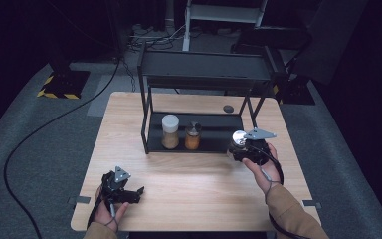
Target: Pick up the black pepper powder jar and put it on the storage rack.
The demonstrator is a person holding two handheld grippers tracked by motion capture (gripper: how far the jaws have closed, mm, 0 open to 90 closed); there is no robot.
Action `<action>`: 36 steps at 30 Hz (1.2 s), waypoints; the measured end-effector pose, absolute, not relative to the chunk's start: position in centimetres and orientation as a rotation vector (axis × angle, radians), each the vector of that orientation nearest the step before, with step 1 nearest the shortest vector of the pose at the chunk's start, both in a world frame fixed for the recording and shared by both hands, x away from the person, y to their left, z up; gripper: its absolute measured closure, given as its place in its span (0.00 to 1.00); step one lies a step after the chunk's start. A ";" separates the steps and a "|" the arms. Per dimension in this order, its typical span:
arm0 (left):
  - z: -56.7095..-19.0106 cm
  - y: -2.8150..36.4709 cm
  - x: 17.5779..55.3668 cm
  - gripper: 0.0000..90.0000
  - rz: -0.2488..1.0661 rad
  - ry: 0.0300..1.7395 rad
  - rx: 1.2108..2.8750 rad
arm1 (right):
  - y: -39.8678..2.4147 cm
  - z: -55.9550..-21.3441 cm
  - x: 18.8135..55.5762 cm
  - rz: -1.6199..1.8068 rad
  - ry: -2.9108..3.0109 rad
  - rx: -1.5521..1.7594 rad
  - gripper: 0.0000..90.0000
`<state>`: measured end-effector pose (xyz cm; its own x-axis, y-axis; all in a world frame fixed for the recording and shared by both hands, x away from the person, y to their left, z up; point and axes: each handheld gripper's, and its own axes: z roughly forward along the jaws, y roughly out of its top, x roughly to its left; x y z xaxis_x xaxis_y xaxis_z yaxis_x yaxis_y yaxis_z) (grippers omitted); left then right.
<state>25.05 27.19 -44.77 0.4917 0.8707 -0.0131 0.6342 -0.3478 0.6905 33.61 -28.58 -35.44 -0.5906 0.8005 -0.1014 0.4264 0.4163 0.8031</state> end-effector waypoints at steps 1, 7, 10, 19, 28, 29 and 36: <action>-44.8 27.2 25.0 0.01 0.478 1.233 2.099 | -28.5 -35.2 33.7 1.050 2.197 1.039 0.35; -44.8 27.1 25.1 0.01 0.480 1.238 2.097 | -27.8 -34.5 34.2 1.049 2.198 1.012 0.35; -44.8 27.1 25.1 0.01 0.481 1.239 2.097 | -27.6 -34.2 34.4 1.050 2.199 1.001 0.35; -44.8 27.1 25.1 0.01 0.482 1.242 2.095 | -26.8 -34.0 36.0 1.060 2.203 0.996 0.35; -44.8 27.0 25.1 0.01 0.483 1.245 2.094 | -25.6 -34.7 37.3 1.059 2.202 1.007 0.35; -44.8 27.0 25.1 0.01 0.483 1.245 2.094 | -25.5 -34.8 37.4 1.059 2.201 1.011 0.35; -44.8 27.0 25.1 0.01 0.483 1.247 2.092 | -24.8 -36.0 38.1 1.060 2.202 1.020 0.35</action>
<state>25.06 27.00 -44.76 0.4803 0.8770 -0.0135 0.6387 -0.3392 0.6906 38.13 -24.84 -36.01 -0.6015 0.7920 -0.1043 0.4125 0.4198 0.8085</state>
